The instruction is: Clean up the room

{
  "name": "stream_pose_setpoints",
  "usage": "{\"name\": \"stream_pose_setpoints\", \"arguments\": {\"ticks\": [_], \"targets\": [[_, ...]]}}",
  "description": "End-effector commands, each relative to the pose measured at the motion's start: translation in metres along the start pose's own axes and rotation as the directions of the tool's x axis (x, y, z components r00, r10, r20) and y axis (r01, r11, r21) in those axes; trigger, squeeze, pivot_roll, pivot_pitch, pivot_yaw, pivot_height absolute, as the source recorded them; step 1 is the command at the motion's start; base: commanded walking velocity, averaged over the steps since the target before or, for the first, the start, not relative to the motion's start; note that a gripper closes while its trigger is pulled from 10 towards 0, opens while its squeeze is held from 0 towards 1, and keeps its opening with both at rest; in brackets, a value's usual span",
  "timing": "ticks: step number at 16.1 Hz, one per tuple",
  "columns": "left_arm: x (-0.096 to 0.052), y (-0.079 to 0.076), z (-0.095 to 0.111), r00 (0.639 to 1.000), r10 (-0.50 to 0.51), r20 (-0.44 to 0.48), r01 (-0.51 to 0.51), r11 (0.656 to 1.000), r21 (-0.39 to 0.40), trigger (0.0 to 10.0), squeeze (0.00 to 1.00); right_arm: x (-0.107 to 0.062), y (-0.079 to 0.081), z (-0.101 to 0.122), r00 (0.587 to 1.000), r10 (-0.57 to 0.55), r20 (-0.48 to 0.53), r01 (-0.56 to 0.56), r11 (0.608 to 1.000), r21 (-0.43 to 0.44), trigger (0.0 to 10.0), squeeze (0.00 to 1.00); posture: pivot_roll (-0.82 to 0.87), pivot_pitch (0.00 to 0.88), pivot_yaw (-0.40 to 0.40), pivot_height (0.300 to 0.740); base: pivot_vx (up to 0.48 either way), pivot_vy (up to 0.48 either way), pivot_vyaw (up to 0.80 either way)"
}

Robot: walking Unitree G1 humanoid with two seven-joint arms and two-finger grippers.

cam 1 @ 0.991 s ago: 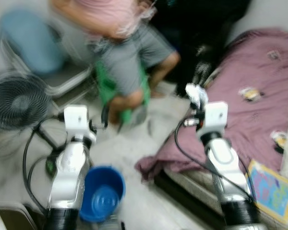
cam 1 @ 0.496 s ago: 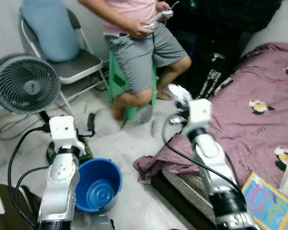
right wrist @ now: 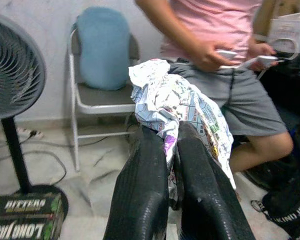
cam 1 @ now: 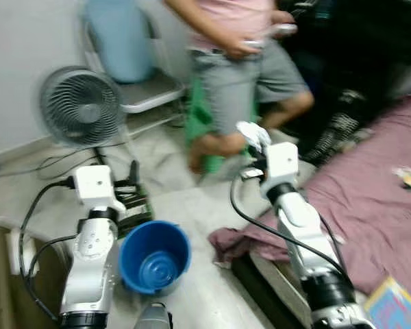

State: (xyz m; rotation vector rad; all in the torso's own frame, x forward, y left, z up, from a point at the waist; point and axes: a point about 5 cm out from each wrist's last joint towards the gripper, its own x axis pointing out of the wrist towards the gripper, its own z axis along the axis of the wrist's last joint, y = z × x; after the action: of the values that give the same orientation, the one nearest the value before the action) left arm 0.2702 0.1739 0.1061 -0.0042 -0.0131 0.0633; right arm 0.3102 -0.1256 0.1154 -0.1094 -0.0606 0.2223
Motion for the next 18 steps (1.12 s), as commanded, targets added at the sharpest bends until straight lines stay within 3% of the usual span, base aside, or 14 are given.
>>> {"name": "stream_pose_setpoints", "arguments": {"ticks": [1,14,18], "targets": [[0.005,0.000,0.003,1.000,-0.008,0.007,0.008,1.000,0.008,10.0,0.00,0.003,0.000,0.007,0.999,-0.006,0.033,0.006,1.000,0.010,10.0,0.00,-0.03,0.000,-0.018,0.740,0.000,0.000,0.80],[0.013,-0.010,0.006,0.998,-0.061,0.019,0.061,0.998,-0.010,10.0,0.00,0.001,-0.002,0.008,0.999,-0.015,0.036,0.015,1.000,0.012,10.0,0.00,-0.05,0.000,-0.005,0.740,0.000,0.000,0.80],[0.012,-0.015,0.008,0.993,-0.117,0.034,0.118,0.992,-0.036,10.0,0.00,0.000,-0.002,0.007,0.999,-0.022,0.033,0.021,1.000,0.016,10.0,0.00,-0.05,0.000,-0.002,0.740,0.000,0.000,0.13]]}}
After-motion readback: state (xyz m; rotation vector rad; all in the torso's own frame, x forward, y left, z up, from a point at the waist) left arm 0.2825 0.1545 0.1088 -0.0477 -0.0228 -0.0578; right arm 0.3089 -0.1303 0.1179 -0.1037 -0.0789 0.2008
